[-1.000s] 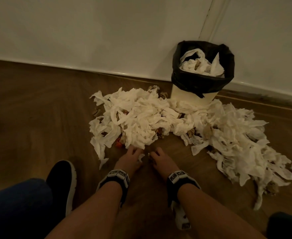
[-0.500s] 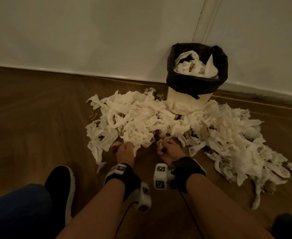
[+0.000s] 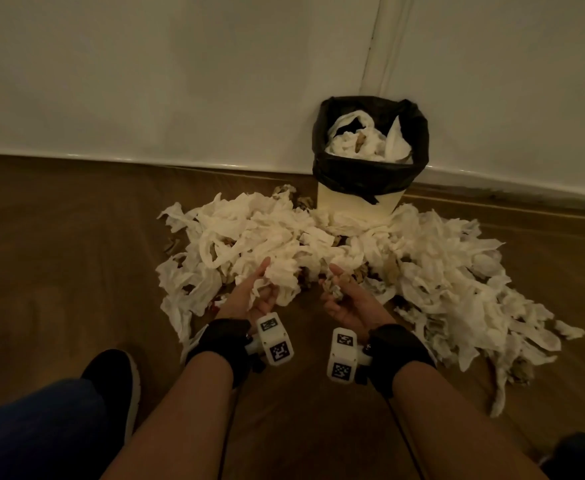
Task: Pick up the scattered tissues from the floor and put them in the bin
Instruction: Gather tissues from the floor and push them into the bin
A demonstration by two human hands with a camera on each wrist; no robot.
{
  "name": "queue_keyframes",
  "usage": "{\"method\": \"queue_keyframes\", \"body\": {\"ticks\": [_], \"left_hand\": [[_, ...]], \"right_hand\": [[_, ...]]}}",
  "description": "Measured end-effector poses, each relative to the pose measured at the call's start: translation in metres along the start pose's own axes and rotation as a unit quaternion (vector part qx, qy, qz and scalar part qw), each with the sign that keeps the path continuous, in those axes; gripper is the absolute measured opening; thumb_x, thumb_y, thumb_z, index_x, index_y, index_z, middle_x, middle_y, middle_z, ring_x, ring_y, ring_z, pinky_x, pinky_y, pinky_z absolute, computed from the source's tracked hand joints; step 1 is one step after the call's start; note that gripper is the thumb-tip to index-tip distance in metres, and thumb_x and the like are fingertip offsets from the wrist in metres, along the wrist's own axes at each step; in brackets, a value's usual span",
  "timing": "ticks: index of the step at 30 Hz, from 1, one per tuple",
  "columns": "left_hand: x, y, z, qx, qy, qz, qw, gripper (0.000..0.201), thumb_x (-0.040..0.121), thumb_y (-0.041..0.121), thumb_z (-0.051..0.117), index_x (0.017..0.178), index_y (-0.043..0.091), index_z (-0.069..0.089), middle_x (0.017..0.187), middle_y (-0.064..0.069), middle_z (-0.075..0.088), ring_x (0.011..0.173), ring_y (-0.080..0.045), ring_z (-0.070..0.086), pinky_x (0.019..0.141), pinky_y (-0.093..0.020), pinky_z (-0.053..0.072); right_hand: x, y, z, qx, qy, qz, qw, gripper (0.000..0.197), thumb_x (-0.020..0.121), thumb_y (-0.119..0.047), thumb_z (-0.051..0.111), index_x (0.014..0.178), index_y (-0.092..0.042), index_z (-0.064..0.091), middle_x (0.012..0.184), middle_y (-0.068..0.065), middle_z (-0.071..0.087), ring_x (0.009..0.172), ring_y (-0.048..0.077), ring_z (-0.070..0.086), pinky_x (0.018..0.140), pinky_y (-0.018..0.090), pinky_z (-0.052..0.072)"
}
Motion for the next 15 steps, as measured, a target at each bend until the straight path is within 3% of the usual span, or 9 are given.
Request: {"method": "queue_keyframes", "body": {"ticks": [2,3,4,5,6,9,10,12,15], "left_hand": [[0.002,0.002,0.008,-0.06,-0.004,0.002,0.998,0.026,0.099,0.019,0.04,0.119,0.011,0.054,0.05,-0.002,0.042,0.036,-0.005,0.05,0.037,-0.006,0.034],[0.003,0.003,0.014,-0.1,-0.018,0.004,0.995,0.031,0.098,0.021,0.041,0.121,0.003,0.051,0.049,-0.002,0.042,0.035,-0.005,0.048,0.05,-0.007,0.041],[0.003,0.004,0.022,-0.133,-0.042,0.004,0.99,0.035,0.097,0.021,0.041,0.121,-0.003,0.048,0.049,-0.003,0.045,0.034,-0.006,0.046,0.072,-0.008,0.042],[0.001,0.006,0.032,-0.15,-0.069,0.004,0.986,0.036,0.096,0.02,0.041,0.121,-0.005,0.047,0.052,-0.004,0.052,0.036,-0.006,0.046,0.09,-0.011,0.038],[-0.001,0.008,0.041,-0.152,-0.09,0.009,0.984,0.033,0.095,0.016,0.041,0.12,-0.004,0.048,0.061,-0.005,0.061,0.042,-0.007,0.054,0.097,-0.017,0.036],[-0.008,0.014,0.067,-0.12,-0.122,0.021,0.985,0.026,0.096,0.006,0.036,0.114,0.0,0.054,0.096,-0.01,0.071,0.077,-0.014,0.071,0.089,-0.029,0.05],[-0.012,0.015,0.076,-0.089,-0.126,0.027,0.988,0.027,0.097,0.006,0.036,0.112,0.004,0.057,0.097,-0.009,0.071,0.08,-0.013,0.071,0.087,-0.029,0.052],[-0.016,0.016,0.094,-0.038,-0.12,0.032,0.991,0.029,0.096,0.003,0.034,0.103,0.011,0.061,0.084,-0.007,0.071,0.071,-0.012,0.07,0.085,-0.027,0.051],[-0.023,0.022,0.116,-0.03,-0.118,0.034,0.992,0.024,0.096,-0.001,0.035,0.099,0.008,0.057,0.084,-0.014,0.067,0.076,-0.019,0.066,0.086,-0.029,0.054]], "right_hand": [[-0.003,-0.013,0.006,0.004,-0.006,-0.013,1.0,0.025,0.095,-0.009,0.045,0.114,-0.018,0.058,0.096,0.012,0.053,0.067,0.016,0.046,0.046,0.02,0.043],[-0.005,-0.019,0.009,0.006,-0.011,-0.021,1.0,0.025,0.095,-0.01,0.045,0.114,-0.018,0.058,0.094,0.012,0.054,0.066,0.016,0.047,0.046,0.02,0.043],[-0.007,-0.026,0.013,0.012,-0.02,-0.028,0.999,0.025,0.095,-0.01,0.045,0.114,-0.019,0.058,0.092,0.012,0.056,0.064,0.015,0.048,0.046,0.02,0.043],[-0.008,-0.033,0.017,0.02,-0.032,-0.033,0.999,0.025,0.093,-0.01,0.046,0.113,-0.018,0.057,0.089,0.012,0.058,0.062,0.014,0.05,0.046,0.02,0.041],[-0.01,-0.04,0.022,0.026,-0.046,-0.04,0.998,0.026,0.09,-0.01,0.048,0.112,-0.018,0.058,0.085,0.011,0.059,0.059,0.014,0.05,0.046,0.019,0.04],[-0.015,-0.059,0.033,0.029,-0.07,-0.064,0.995,0.029,0.086,-0.01,0.05,0.112,-0.017,0.056,0.085,0.011,0.058,0.06,0.014,0.05,0.048,0.019,0.043],[-0.016,-0.066,0.035,0.036,-0.068,-0.072,0.994,0.028,0.089,-0.007,0.047,0.114,-0.018,0.055,0.09,0.014,0.058,0.064,0.016,0.051,0.05,0.02,0.047],[-0.019,-0.078,0.038,0.066,-0.069,-0.083,0.992,0.031,0.094,-0.001,0.04,0.115,-0.019,0.054,0.101,0.02,0.054,0.077,0.02,0.055,0.054,0.021,0.053],[-0.025,-0.095,0.051,0.097,-0.091,-0.095,0.987,0.039,0.09,0.006,0.037,0.111,-0.021,0.056,0.099,0.02,0.051,0.078,0.019,0.051,0.051,0.015,0.05]]}}
Point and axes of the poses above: each hand's wrist, its own x-axis towards the middle knuckle, its own z-axis out of the palm, y = z × x, the point moved 7 cm from there along x, towards the middle knuckle
